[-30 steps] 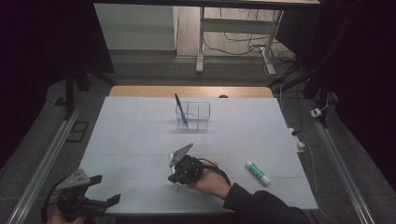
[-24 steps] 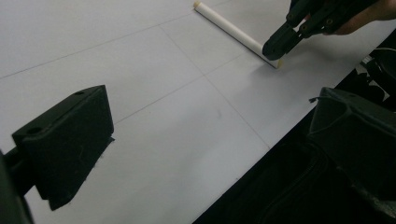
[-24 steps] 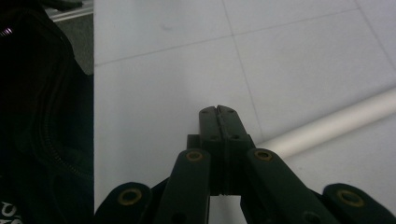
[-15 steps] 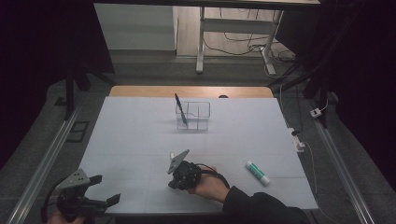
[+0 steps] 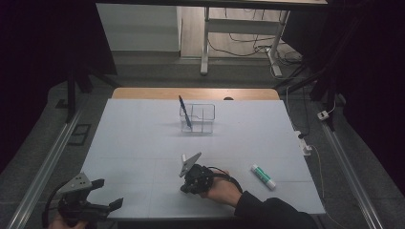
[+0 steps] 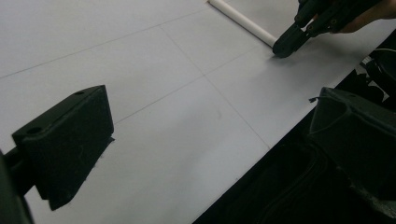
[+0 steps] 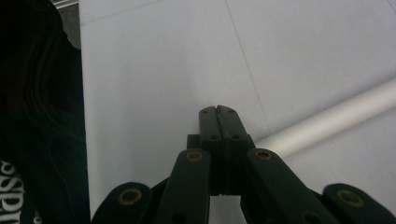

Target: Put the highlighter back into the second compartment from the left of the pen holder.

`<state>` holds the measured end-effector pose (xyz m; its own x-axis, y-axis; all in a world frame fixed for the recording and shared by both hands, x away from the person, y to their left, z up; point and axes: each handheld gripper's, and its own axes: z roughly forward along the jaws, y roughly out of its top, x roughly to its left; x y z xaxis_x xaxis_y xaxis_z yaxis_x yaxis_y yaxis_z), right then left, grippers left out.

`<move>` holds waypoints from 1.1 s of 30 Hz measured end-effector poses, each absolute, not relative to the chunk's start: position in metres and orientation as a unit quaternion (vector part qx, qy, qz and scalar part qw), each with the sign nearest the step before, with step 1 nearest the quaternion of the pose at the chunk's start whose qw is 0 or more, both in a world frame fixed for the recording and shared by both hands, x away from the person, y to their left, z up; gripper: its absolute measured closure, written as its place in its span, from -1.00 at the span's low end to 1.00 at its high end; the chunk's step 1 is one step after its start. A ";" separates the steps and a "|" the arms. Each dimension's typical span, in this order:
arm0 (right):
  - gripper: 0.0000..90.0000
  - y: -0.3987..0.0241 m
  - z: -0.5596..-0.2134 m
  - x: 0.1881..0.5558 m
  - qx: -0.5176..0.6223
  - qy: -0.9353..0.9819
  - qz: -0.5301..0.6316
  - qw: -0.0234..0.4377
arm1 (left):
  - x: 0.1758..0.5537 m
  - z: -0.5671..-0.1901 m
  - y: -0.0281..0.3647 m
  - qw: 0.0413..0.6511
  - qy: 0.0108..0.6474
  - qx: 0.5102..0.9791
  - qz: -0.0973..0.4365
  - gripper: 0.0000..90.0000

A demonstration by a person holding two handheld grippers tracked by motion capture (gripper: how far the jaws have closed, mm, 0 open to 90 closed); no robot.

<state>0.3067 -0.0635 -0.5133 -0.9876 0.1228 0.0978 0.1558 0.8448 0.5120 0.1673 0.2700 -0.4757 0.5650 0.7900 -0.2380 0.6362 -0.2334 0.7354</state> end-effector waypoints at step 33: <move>0.98 -0.125 -0.510 0.318 -0.142 -0.958 -0.246 0.022 | 0.168 -0.476 0.270 0.416 0.459 0.780 0.092 -1.00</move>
<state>0.3185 -0.1254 -0.5097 -0.9584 0.2623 0.1122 0.2839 0.8379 0.4662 0.1678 0.2696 -0.4758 0.5623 0.7920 -0.2379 0.6391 -0.2338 0.7327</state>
